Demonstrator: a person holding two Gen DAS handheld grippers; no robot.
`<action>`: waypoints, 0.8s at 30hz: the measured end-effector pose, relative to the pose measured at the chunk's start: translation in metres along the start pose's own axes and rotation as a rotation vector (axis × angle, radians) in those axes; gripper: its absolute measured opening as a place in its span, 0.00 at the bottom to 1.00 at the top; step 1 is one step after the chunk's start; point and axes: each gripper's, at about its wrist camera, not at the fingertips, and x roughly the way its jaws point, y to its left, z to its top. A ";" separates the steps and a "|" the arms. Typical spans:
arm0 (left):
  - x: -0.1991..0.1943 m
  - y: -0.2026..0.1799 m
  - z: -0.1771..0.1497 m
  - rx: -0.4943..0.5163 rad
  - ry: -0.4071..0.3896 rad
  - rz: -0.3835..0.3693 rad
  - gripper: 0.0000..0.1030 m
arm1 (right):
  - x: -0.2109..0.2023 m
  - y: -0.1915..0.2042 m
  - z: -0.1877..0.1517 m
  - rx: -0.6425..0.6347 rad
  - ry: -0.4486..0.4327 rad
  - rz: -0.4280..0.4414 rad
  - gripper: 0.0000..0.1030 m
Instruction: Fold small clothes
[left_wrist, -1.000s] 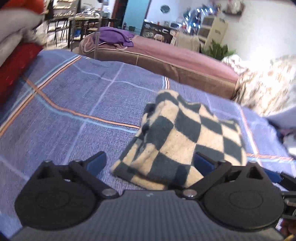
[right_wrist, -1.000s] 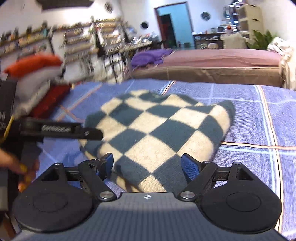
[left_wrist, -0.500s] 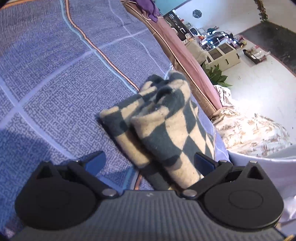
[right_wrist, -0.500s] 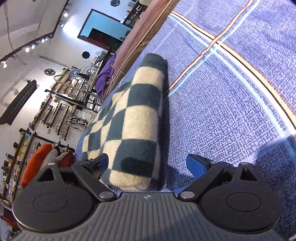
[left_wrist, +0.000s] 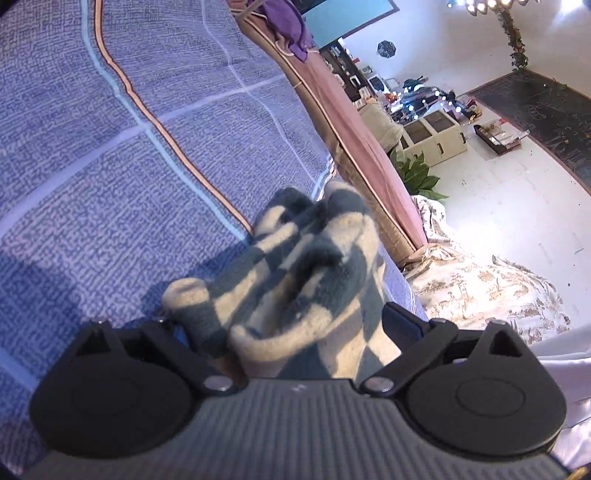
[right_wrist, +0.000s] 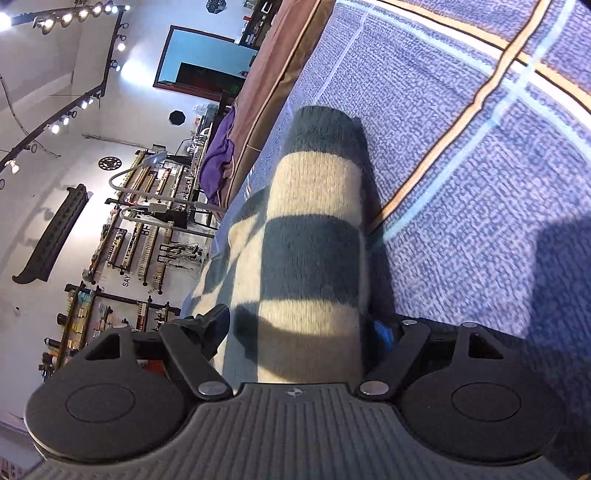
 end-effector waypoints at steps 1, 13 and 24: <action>0.003 0.001 0.001 -0.007 -0.010 0.000 0.84 | 0.004 0.003 0.000 -0.019 0.003 -0.005 1.00; 0.024 0.001 0.007 -0.042 0.005 -0.012 0.40 | 0.006 0.004 -0.003 -0.120 0.003 -0.035 0.74; -0.035 -0.094 -0.032 0.240 0.083 -0.099 0.35 | -0.119 0.055 -0.034 -0.330 -0.167 0.048 0.63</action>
